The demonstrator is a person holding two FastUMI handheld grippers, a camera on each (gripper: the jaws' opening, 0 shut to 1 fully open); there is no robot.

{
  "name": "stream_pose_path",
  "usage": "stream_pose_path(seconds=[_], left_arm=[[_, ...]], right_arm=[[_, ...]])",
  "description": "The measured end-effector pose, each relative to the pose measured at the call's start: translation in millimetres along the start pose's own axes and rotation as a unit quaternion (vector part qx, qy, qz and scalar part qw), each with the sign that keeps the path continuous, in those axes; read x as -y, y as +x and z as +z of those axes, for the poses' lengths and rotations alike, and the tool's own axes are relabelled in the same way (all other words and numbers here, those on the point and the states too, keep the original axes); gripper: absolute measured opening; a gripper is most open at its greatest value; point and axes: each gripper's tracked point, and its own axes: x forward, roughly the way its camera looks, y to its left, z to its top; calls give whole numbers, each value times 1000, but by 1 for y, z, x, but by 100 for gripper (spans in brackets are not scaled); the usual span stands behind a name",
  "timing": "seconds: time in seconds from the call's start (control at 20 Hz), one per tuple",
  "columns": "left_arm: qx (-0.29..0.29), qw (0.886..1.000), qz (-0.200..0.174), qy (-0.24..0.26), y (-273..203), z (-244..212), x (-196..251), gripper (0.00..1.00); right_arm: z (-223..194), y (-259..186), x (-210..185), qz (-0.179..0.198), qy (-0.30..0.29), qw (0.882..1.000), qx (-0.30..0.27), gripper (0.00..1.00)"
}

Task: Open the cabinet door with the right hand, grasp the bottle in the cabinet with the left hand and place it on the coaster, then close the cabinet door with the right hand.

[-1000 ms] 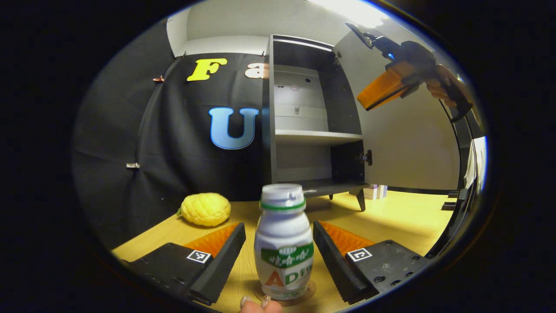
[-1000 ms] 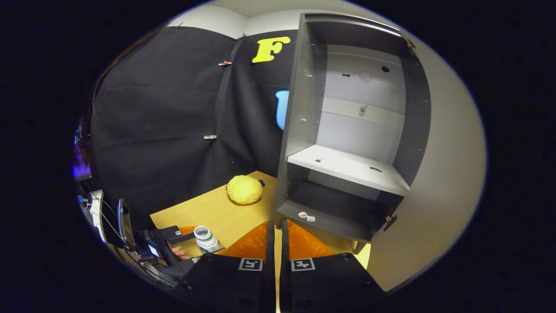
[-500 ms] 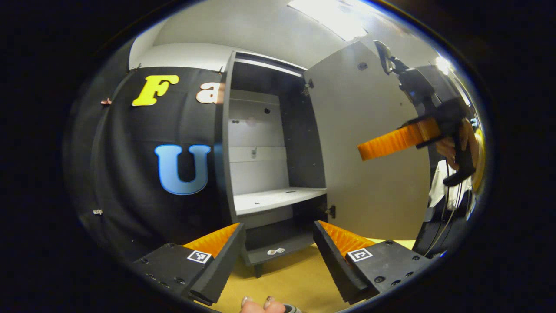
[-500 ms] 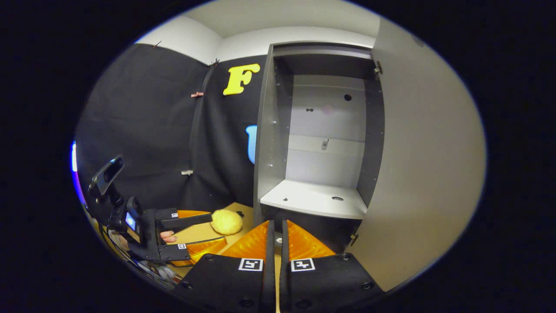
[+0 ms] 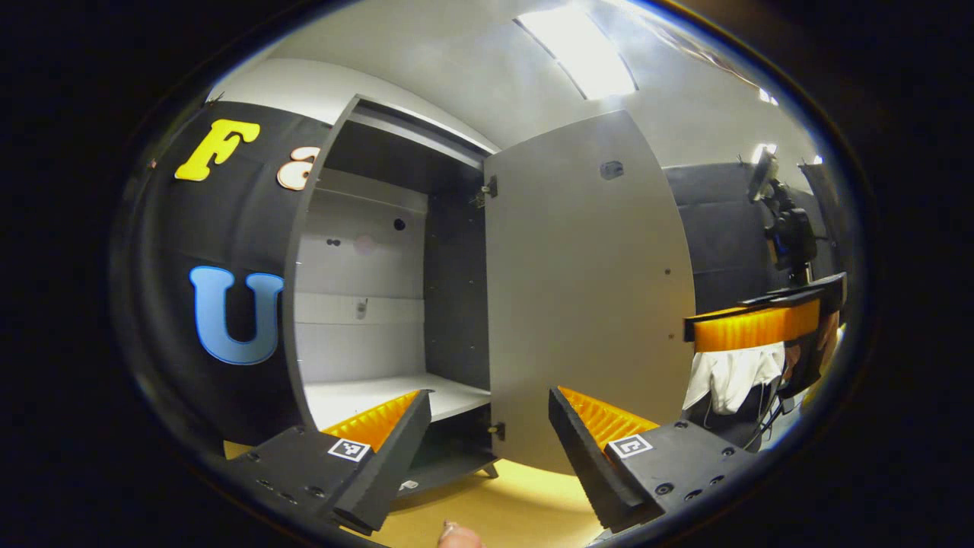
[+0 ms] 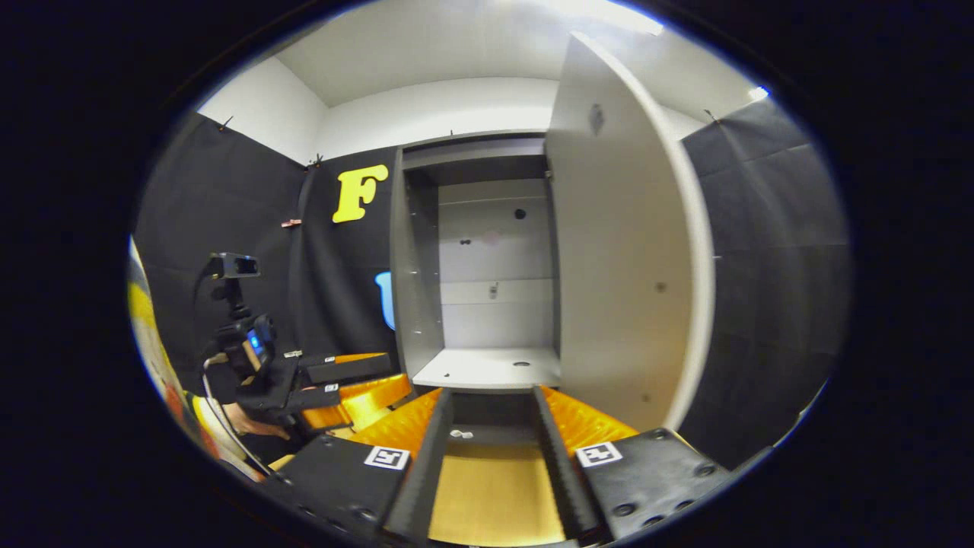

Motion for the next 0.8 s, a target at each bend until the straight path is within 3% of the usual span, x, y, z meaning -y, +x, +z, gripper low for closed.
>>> stream_pose_path(seconds=[0.05, 0.1, 0.25, 0.35, 0.4, 0.45, 0.5, 0.55, 0.6, 0.65, 0.7, 0.75, 0.8], left_arm=[[3, 1000, 1, 0, 10, 3, 3, 98], [9, 1000, 4, 1, 19, 8, 5, 99], [19, 1000, 4, 4, 40, 14, 21, 99], [21, 1000, 9, 11, 51, 18, 30, 98], [21, 1000, 11, 14, 55, 19, 36, 98], [22, 999, 14, 18, 58, 19, 41, 99], [21, 999, 20, 21, 60, 19, 44, 98], [19, 999, 27, 22, 59, 19, 47, 99], [20, 999, 35, 22, 58, 19, 50, 98], [20, 999, 45, 21, 56, 19, 51, 98], [18, 998, 55, 19, 53, 19, 52, 98], [14, 998, 65, 17, 50, 16, 52, 97], [11, 997, 80, 17, 46, 14, 50, 97]], right_arm=[[7, -13, 13, -11, 6, 1000, 4, 77], [12, -23, 27, -24, 10, 1000, 7, 72], [13, -34, 85, -78, 0, 997, 5, 100], [16, -38, 108, -91, 0, 996, 6, 90], [20, -38, 116, -89, 4, 996, 11, 90], [25, -37, 124, -85, 12, 996, 16, 97], [28, -36, 132, -79, 23, 996, 21, 90], [32, -34, 141, -72, 34, 996, 28, 97], [37, -33, 150, -67, 44, 996, 36, 97], [42, -35, 163, -58, 53, 996, 43, 90], [45, -33, 169, -44, 60, 996, 47, 97], [44, -30, 178, -34, 63, 996, 50, 94], [42, -25, 185, -26, 61, 997, 46, 97]])
